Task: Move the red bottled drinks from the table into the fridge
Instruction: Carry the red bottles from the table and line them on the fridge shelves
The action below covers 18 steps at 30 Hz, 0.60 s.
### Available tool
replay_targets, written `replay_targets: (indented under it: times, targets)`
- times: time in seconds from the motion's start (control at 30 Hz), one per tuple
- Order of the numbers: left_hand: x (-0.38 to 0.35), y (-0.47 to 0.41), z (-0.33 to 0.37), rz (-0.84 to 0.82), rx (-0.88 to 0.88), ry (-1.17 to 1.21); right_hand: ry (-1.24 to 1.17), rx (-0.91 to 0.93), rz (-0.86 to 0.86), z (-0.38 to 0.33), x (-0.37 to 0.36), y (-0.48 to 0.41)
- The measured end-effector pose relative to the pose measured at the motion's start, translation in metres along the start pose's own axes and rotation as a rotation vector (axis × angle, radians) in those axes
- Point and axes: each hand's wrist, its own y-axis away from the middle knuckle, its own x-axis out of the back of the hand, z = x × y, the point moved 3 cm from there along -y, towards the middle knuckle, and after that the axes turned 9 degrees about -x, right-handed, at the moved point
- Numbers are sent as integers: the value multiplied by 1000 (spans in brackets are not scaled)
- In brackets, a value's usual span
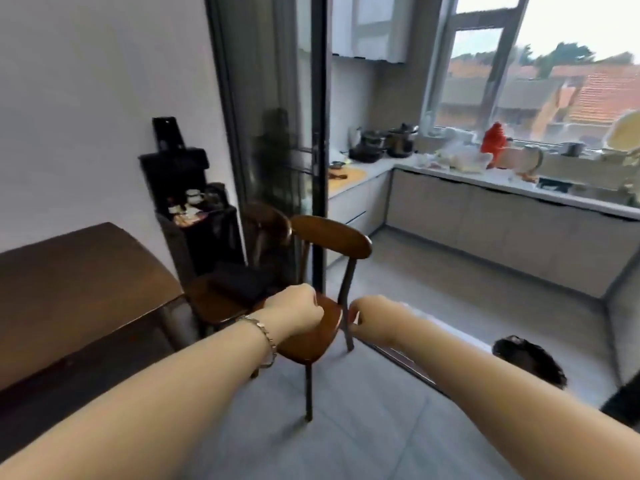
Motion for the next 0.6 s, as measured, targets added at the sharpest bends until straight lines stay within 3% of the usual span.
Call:
replay_targets:
  times: [0.13,0.17,0.2,0.37,0.6]
  targets:
    - [60,66,-179,109,253,-7,23,250,-50,-187,-36,-29]
    - [64,68,-186,118,273,-1,22,263,-59,-194,-36,-29]
    - [84,100,-245,159,372,5,51,356,-100,-262,-52,-35]
    - [112,157,-346,210,532,43,105,541,-112,-388,-79,-49]
    - [161,239,-536,298,796,98,213,799,-167,-615,-134,-86]
